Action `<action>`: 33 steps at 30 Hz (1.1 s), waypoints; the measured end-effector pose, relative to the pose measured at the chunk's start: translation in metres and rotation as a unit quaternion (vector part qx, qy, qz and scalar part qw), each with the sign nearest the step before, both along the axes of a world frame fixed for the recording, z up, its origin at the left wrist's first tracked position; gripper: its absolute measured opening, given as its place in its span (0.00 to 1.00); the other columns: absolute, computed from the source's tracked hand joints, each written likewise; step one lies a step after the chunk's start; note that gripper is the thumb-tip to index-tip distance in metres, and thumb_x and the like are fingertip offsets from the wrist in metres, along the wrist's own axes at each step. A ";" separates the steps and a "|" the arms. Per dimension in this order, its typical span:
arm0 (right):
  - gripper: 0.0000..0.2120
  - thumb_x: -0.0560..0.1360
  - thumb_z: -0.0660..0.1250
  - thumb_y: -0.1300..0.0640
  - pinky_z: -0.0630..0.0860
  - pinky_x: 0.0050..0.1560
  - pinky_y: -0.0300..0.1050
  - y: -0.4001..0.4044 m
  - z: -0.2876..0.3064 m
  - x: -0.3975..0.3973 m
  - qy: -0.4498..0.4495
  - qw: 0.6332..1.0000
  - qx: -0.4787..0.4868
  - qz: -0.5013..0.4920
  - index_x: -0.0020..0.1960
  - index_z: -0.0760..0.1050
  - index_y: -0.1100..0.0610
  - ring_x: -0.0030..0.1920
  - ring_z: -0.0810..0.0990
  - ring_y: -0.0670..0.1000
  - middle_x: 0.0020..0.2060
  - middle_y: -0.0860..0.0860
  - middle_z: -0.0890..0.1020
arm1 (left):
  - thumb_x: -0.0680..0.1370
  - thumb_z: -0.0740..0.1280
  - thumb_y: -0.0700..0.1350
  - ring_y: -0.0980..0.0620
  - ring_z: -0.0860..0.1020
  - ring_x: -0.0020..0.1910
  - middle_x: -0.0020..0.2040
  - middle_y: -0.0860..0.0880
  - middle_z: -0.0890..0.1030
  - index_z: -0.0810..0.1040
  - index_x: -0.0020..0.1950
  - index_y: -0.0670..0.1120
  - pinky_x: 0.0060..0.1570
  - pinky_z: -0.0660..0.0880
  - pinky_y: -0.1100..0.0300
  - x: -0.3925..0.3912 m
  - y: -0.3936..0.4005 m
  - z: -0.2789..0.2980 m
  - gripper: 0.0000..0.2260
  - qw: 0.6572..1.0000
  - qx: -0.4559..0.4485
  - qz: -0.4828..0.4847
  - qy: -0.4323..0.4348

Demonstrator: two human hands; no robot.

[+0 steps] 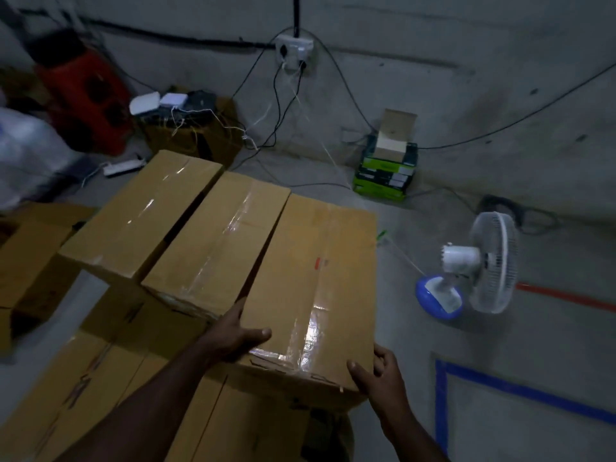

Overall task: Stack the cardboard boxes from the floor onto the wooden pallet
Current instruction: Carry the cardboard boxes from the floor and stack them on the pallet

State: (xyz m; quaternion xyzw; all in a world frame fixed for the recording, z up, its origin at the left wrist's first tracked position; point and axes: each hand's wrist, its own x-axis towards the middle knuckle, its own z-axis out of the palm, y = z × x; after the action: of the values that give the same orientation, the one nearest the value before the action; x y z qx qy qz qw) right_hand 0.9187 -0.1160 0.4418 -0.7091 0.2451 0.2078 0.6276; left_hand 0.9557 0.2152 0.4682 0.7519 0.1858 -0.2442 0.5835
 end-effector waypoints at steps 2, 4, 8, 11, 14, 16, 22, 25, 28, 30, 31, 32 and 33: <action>0.30 0.72 0.79 0.60 0.83 0.59 0.57 0.000 -0.021 0.032 0.008 1.000 -0.004 -0.009 0.69 0.69 0.51 0.58 0.84 0.53 0.62 0.52 0.83 | 0.62 0.84 0.57 0.48 0.81 0.60 0.63 0.49 0.81 0.67 0.74 0.55 0.61 0.79 0.44 0.035 -0.002 -0.017 0.45 1.000 0.018 -0.003 0.002; 0.30 0.71 0.81 0.57 0.80 0.64 0.62 0.004 -0.044 0.059 0.004 1.000 -0.014 -0.008 0.66 0.70 0.46 0.62 0.83 0.55 0.64 0.53 0.82 | 0.64 0.83 0.56 0.51 0.80 0.62 0.65 0.53 0.79 0.66 0.74 0.56 0.65 0.77 0.45 0.066 -0.001 -0.032 0.43 0.999 0.037 -0.021 -0.008; 0.31 0.72 0.80 0.59 0.79 0.65 0.61 0.024 -0.091 0.095 0.004 1.000 -0.025 -0.003 0.68 0.69 0.48 0.62 0.82 0.54 0.65 0.52 0.81 | 0.56 0.78 0.72 0.42 0.53 0.82 0.83 0.46 0.56 0.57 0.81 0.55 0.79 0.56 0.43 0.110 0.018 -0.077 0.59 0.986 0.154 -0.063 0.005; 0.33 0.72 0.79 0.60 0.79 0.65 0.59 0.040 -0.123 0.108 0.009 0.999 -0.032 -0.007 0.71 0.67 0.49 0.62 0.82 0.55 0.66 0.53 0.81 | 0.65 0.76 0.69 0.43 0.25 0.77 0.79 0.50 0.27 0.48 0.83 0.56 0.75 0.34 0.41 0.128 0.032 -0.114 0.56 0.945 0.309 -0.108 0.008; 0.33 0.73 0.79 0.59 0.78 0.66 0.56 0.051 -0.147 0.113 0.024 0.999 -0.038 -0.005 0.71 0.66 0.51 0.64 0.81 0.56 0.68 0.55 0.80 | 0.67 0.76 0.67 0.40 0.24 0.76 0.77 0.48 0.22 0.48 0.83 0.60 0.74 0.33 0.38 0.139 0.037 -0.138 0.53 0.932 0.340 -0.120 0.023; 0.32 0.73 0.79 0.59 0.77 0.67 0.55 0.058 -0.156 0.116 0.025 0.999 -0.046 -0.005 0.71 0.67 0.50 0.66 0.79 0.54 0.70 0.55 0.79 | 0.68 0.75 0.68 0.39 0.25 0.76 0.77 0.47 0.22 0.48 0.82 0.61 0.74 0.33 0.37 0.141 0.040 -0.156 0.52 0.928 0.349 -0.125 0.042; 0.34 0.74 0.76 0.66 0.71 0.55 0.29 0.069 -0.165 0.121 0.002 0.998 -0.059 0.027 0.74 0.63 0.57 0.65 0.71 0.46 0.71 0.54 0.72 | 0.68 0.75 0.68 0.40 0.27 0.78 0.79 0.48 0.26 0.48 0.82 0.61 0.75 0.35 0.35 0.138 0.061 -0.184 0.51 0.919 0.370 -0.134 0.030; 0.47 0.73 0.79 0.60 0.68 0.65 0.37 0.072 -0.158 0.128 0.023 0.997 -0.042 0.060 0.82 0.53 0.51 0.75 0.65 0.51 0.78 0.50 0.63 | 0.66 0.75 0.69 0.41 0.28 0.78 0.80 0.51 0.29 0.43 0.82 0.64 0.76 0.37 0.33 0.125 0.071 -0.184 0.55 0.924 0.342 -0.172 -0.013; 0.55 0.74 0.79 0.54 0.64 0.70 0.48 0.077 -0.150 0.140 0.049 0.993 -0.017 0.107 0.84 0.41 0.41 0.81 0.58 0.54 0.83 0.46 0.53 | 0.57 0.74 0.76 0.45 0.27 0.78 0.79 0.53 0.28 0.33 0.81 0.55 0.77 0.37 0.38 0.113 0.091 -0.183 0.69 0.902 0.350 -0.254 -0.009; 0.54 0.76 0.77 0.56 0.63 0.67 0.44 0.079 -0.150 0.143 0.036 0.991 -0.020 0.128 0.84 0.39 0.42 0.79 0.61 0.54 0.82 0.48 0.56 | 0.55 0.74 0.77 0.45 0.26 0.77 0.78 0.52 0.25 0.29 0.80 0.49 0.76 0.37 0.40 0.114 0.102 -0.179 0.73 0.877 0.366 -0.311 0.006; 0.53 0.76 0.76 0.56 0.63 0.67 0.43 0.079 -0.151 0.143 0.033 0.990 -0.031 0.135 0.84 0.39 0.42 0.79 0.61 0.54 0.82 0.48 0.57 | 0.57 0.76 0.74 0.44 0.26 0.77 0.77 0.51 0.24 0.29 0.80 0.47 0.76 0.37 0.41 0.115 0.103 -0.179 0.72 0.867 0.375 -0.327 0.010; 0.54 0.76 0.76 0.56 0.62 0.68 0.44 0.078 -0.152 0.143 0.035 0.989 -0.040 0.139 0.83 0.38 0.42 0.80 0.60 0.54 0.82 0.48 0.56 | 0.61 0.78 0.69 0.44 0.27 0.77 0.77 0.51 0.24 0.29 0.80 0.47 0.77 0.39 0.41 0.116 0.101 -0.180 0.70 0.860 0.387 -0.333 0.007; 0.54 0.76 0.76 0.56 0.62 0.69 0.44 0.078 -0.155 0.144 0.036 0.988 -0.045 0.142 0.83 0.38 0.42 0.80 0.59 0.54 0.83 0.47 0.55 | 0.65 0.79 0.63 0.43 0.29 0.78 0.77 0.51 0.25 0.31 0.80 0.46 0.78 0.42 0.40 0.115 0.097 -0.181 0.66 0.855 0.402 -0.327 -0.003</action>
State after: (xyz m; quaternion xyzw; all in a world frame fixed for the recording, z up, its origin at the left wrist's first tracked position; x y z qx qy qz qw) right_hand 1.0628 -0.0384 0.2871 -0.7564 0.1737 0.3091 0.5497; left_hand 1.0711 0.3125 0.2876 0.9392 0.0095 -0.3226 0.1170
